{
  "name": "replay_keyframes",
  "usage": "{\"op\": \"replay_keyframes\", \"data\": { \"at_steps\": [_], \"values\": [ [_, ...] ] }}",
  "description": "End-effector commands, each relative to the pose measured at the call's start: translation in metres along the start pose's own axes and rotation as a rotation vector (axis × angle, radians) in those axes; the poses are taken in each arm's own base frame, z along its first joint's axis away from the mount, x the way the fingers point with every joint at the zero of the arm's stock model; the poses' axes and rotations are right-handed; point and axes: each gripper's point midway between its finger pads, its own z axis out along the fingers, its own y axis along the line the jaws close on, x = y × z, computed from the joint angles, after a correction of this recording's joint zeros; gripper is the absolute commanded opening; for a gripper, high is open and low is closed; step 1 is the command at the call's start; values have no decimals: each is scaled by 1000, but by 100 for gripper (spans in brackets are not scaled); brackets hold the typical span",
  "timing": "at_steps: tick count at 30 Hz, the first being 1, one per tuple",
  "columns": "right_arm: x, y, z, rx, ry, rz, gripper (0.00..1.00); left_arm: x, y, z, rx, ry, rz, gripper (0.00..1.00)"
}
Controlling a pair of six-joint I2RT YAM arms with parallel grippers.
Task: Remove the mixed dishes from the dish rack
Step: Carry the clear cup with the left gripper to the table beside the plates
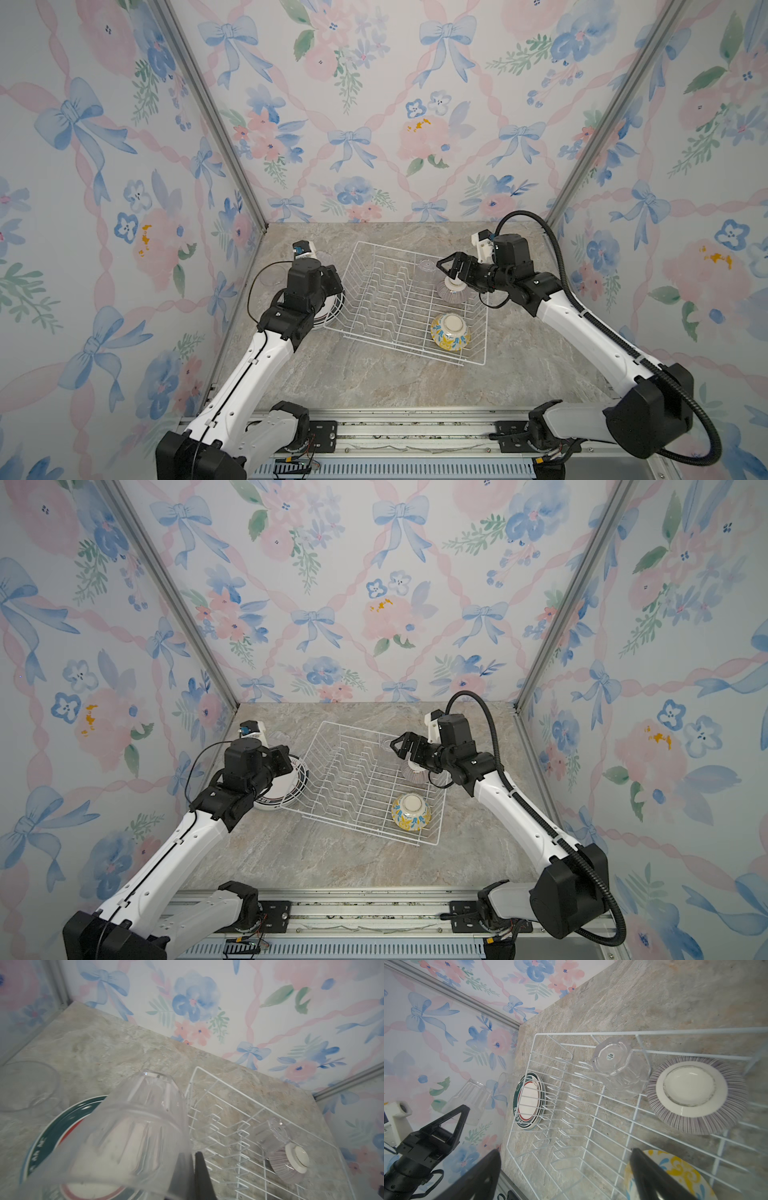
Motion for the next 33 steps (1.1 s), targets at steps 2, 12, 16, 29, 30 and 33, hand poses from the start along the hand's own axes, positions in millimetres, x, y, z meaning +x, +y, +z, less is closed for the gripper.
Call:
{"op": "replay_keyframes", "data": {
  "at_steps": [2,12,16,29,30,33],
  "values": [
    [3,-17,-4,29,6,-34,98,-3,59,-15,-191,46,-32,0],
    [2,-37,-18,41,27,-59,97,6,114,-15,-325,139,-70,0],
    [2,-43,-31,81,20,-86,97,19,121,-6,-329,191,-93,0],
    [11,-56,-56,145,-1,-100,97,31,154,7,-406,268,-76,0],
    [12,-59,-56,150,2,-96,97,31,156,7,-408,271,-75,0],
    [16,-62,-56,156,9,-87,97,31,163,10,-427,293,-60,0]
  ]
}}
